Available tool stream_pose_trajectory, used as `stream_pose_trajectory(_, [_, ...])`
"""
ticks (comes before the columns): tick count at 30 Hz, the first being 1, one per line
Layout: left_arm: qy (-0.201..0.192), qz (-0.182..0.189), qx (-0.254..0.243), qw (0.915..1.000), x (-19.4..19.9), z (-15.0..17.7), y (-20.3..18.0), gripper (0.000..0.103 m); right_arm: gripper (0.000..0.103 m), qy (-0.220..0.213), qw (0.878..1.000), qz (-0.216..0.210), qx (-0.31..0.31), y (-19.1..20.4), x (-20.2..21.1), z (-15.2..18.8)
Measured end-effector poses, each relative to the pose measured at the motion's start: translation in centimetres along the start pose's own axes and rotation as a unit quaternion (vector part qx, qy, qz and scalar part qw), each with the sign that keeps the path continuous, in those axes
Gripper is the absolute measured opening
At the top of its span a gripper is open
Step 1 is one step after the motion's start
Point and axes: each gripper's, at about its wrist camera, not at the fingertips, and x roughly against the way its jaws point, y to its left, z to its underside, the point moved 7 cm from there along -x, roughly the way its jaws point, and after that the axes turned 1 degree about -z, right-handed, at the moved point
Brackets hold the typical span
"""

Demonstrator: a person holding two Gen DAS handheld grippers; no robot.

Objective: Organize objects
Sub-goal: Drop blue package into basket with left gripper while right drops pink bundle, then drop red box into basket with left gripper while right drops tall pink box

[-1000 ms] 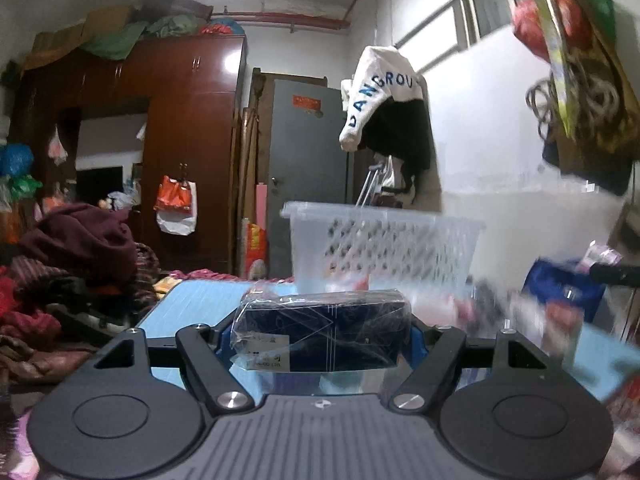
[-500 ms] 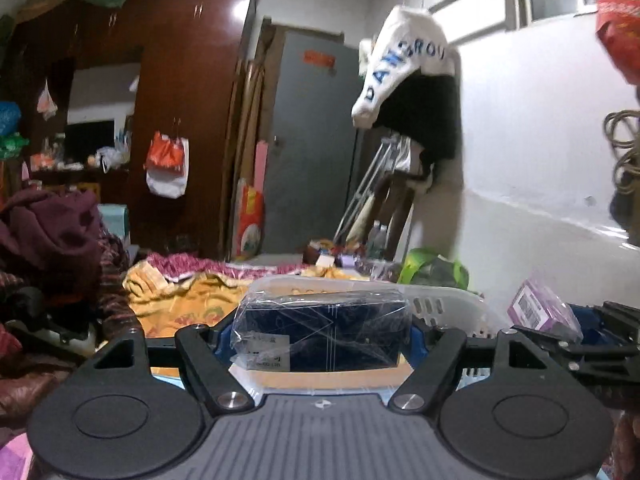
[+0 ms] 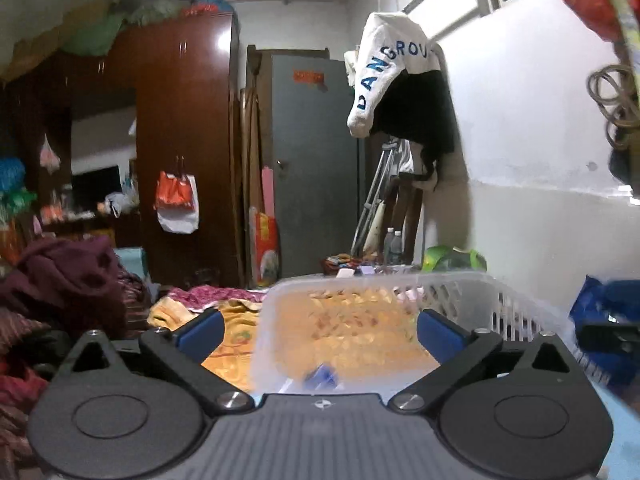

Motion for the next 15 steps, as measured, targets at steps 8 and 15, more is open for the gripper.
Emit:
stream_pose_trajectory(8, [-0.032,0.062,0.047,0.9965,10.1,9.5,1.3,0.103,0.103,-0.051,0.997,-0.047,-0.034,0.1,8.9,11.0])
stream_pose_trajectory(15, [-0.066,0.081,-0.001,0.9945,13.1,12.4,-3.4,0.103,0.084,-0.056,0.998,-0.029,-0.022,0.9,8.9,13.8])
